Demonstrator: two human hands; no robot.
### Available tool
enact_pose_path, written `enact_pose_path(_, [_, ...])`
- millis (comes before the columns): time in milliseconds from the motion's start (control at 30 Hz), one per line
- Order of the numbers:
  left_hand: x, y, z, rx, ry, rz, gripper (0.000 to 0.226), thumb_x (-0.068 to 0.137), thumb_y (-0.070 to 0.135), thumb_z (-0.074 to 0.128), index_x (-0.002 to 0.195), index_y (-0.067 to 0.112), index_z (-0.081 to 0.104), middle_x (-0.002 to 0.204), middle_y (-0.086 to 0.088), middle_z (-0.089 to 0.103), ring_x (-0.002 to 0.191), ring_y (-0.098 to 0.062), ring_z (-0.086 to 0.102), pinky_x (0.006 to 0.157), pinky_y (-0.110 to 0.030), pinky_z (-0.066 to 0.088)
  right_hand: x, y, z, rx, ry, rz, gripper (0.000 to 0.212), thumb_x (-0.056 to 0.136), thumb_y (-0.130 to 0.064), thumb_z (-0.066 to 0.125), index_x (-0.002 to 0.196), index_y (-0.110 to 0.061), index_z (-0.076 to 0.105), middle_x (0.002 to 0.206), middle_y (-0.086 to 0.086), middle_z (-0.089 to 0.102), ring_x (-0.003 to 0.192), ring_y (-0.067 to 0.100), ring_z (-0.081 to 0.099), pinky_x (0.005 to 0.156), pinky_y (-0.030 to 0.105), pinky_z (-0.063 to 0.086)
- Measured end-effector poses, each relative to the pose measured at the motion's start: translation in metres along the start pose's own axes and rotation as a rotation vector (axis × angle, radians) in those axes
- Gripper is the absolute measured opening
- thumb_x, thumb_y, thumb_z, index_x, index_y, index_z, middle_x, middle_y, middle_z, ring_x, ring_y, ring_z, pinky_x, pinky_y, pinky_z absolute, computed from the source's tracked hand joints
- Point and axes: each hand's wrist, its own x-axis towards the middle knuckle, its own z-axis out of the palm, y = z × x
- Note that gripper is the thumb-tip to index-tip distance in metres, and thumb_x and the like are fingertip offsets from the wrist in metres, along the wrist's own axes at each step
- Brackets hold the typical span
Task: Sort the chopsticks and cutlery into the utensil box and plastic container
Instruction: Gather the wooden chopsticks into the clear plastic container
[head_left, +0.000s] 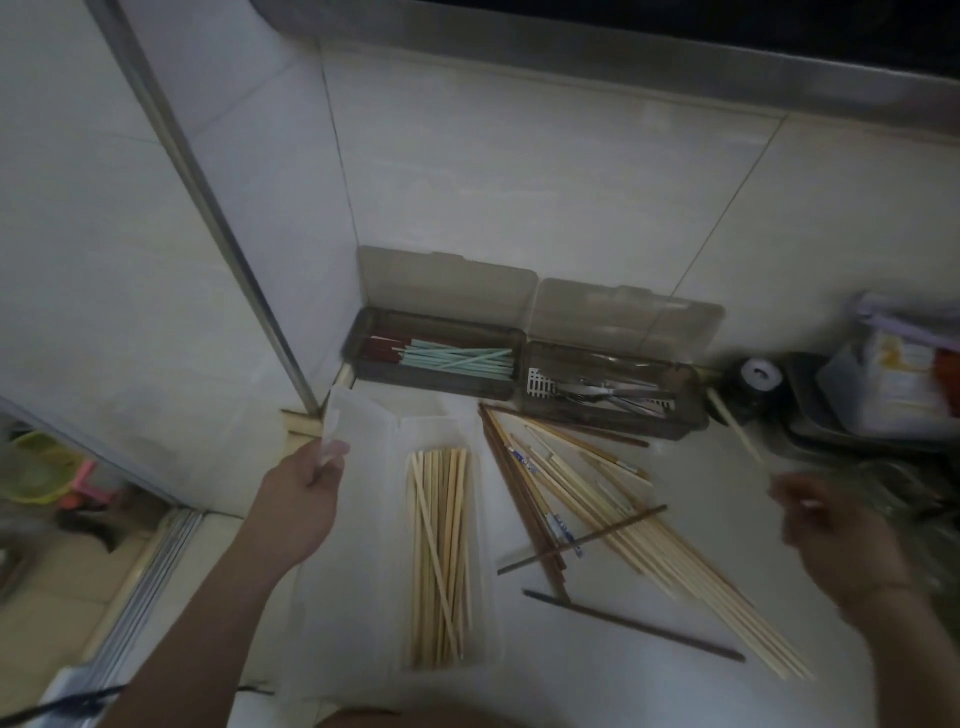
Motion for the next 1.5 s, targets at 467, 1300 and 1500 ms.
enact_pose_path(467, [-0.003, 0.004, -0.004, -0.033, -0.029, 0.004, 0.029, 0.102, 0.026, 0.04, 0.122, 0.022, 0.061, 0.11, -0.019, 0.066, 0.102, -0.037, 0.061, 0.091, -0.046, 0.05, -0.137, -0.139, 0.208, 0.082, -0.587, -0.715, 0.026, 0.089, -0.008, 0.044, 0.101, -0.016, 0.065, 0.103, 0.004, 0.055, 0.086, 0.021, 0.061, 0.079, 0.02, 0.044])
enact_pose_path(1300, [-0.009, 0.008, 0.001, -0.038, -0.007, 0.009, 0.029, 0.102, 0.022, 0.042, 0.122, 0.018, 0.063, 0.11, -0.016, 0.065, 0.102, -0.034, 0.06, 0.094, -0.046, 0.048, -0.039, 0.036, 0.095, -0.553, -0.076, 0.101, 0.029, 0.09, -0.024, 0.055, 0.117, -0.029, 0.064, 0.115, 0.003, 0.06, 0.1, 0.026, 0.051, 0.081, 0.032, 0.042])
enact_pose_path(1500, [-0.008, 0.007, 0.001, -0.032, -0.012, 0.007, 0.027, 0.102, 0.022, 0.041, 0.118, 0.021, 0.062, 0.106, -0.017, 0.065, 0.097, -0.037, 0.062, 0.089, -0.047, 0.049, -0.04, 0.052, 0.089, -0.536, -0.125, 0.194, 0.025, 0.092, -0.024, 0.053, 0.114, -0.031, 0.064, 0.113, 0.004, 0.058, 0.1, 0.027, 0.047, 0.081, 0.032, 0.036])
